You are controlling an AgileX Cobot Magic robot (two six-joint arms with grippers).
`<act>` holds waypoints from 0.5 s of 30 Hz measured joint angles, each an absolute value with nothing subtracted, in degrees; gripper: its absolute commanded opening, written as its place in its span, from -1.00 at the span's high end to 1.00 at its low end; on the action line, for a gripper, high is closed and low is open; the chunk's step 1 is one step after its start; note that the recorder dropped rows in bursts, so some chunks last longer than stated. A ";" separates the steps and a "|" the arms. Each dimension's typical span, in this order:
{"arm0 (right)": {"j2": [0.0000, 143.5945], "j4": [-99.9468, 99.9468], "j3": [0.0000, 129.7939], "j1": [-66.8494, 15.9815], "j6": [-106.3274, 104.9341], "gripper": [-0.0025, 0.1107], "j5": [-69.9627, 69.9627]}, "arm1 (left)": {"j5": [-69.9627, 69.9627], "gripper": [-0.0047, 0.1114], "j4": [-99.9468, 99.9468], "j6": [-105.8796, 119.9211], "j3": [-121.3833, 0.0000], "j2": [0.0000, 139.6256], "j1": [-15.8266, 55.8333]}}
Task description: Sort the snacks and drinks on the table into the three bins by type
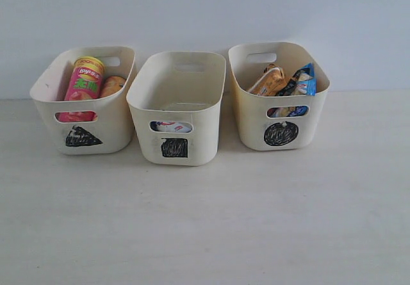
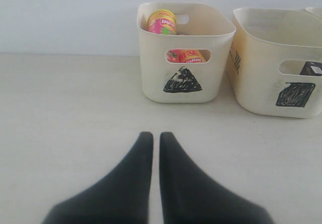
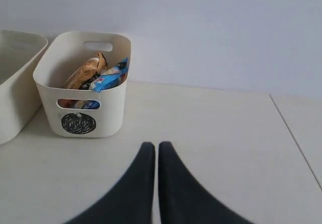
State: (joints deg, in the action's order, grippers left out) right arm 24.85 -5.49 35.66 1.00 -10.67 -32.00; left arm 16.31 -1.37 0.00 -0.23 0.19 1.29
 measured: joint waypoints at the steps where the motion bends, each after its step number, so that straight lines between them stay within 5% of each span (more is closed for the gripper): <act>1: 24.85 -5.49 35.66 1.00 -11.31 0.96 -32.00 | 16.31 0.84 -1.37 0.00 -0.23 0.19 1.29; 15: 11.26 -5.97 18.59 1.00 -12.32 0.96 -20.16 | 16.31 0.84 -1.37 0.00 -0.23 0.19 1.29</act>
